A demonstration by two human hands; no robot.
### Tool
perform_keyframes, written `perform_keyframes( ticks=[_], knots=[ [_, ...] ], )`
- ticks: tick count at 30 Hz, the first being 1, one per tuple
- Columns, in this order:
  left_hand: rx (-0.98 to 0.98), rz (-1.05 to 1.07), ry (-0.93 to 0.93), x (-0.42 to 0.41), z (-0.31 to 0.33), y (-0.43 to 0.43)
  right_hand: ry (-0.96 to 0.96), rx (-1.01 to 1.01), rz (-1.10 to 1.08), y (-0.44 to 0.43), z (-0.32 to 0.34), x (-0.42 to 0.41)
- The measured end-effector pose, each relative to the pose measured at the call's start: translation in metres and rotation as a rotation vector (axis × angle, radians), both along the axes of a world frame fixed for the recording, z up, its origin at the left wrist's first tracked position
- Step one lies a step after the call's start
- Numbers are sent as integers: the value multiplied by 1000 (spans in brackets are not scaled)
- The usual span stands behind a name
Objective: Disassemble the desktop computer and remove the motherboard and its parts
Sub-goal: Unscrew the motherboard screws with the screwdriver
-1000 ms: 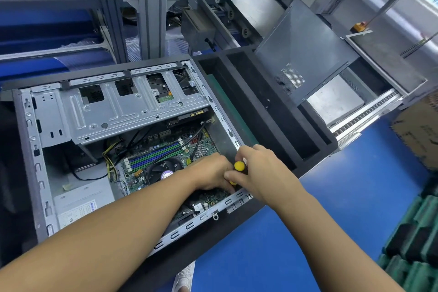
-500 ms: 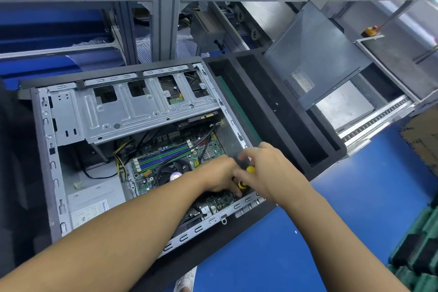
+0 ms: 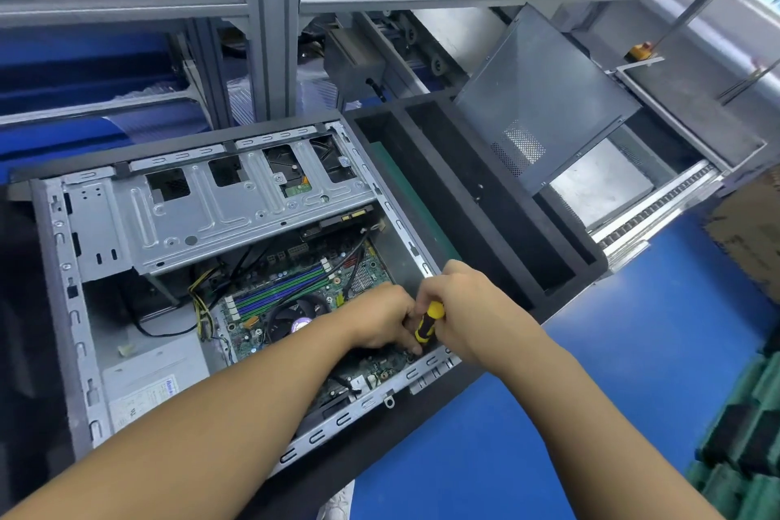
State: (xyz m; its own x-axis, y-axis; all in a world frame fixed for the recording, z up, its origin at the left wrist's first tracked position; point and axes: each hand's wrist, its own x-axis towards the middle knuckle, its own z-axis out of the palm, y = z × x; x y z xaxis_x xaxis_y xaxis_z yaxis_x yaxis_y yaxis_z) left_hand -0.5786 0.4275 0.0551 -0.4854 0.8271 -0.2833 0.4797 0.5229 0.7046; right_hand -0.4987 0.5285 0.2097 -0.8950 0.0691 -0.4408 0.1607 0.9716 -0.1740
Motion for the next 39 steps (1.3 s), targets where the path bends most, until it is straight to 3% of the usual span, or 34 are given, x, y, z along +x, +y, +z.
perform_keyframes(
  ticks=[3, 6, 15, 19, 24, 34, 39],
  knots=[
    [21, -22, 13, 1, 3, 0, 96, -22, -78, -3, -4, 3],
    [27, -41, 17, 0, 5, 0, 183, 93, -105, -4, -6, 2],
    [16, -13, -6, -2, 5, -2, 75, 1, 38, -3, -3, 0],
    [26, 4, 35, 1, 5, -1, 98, -66, 3, -3, -5, 1],
    [46, -45, 66, -1, 6, 0, 198, 80, -94, -5, -9, 1],
    [7, 6, 2, -1, 5, -1, 100, -103, -25, -2, -10, 3],
    [74, -6, 18, 1, 5, -3, 160, 31, -113, -9, -13, 4]
  ],
)
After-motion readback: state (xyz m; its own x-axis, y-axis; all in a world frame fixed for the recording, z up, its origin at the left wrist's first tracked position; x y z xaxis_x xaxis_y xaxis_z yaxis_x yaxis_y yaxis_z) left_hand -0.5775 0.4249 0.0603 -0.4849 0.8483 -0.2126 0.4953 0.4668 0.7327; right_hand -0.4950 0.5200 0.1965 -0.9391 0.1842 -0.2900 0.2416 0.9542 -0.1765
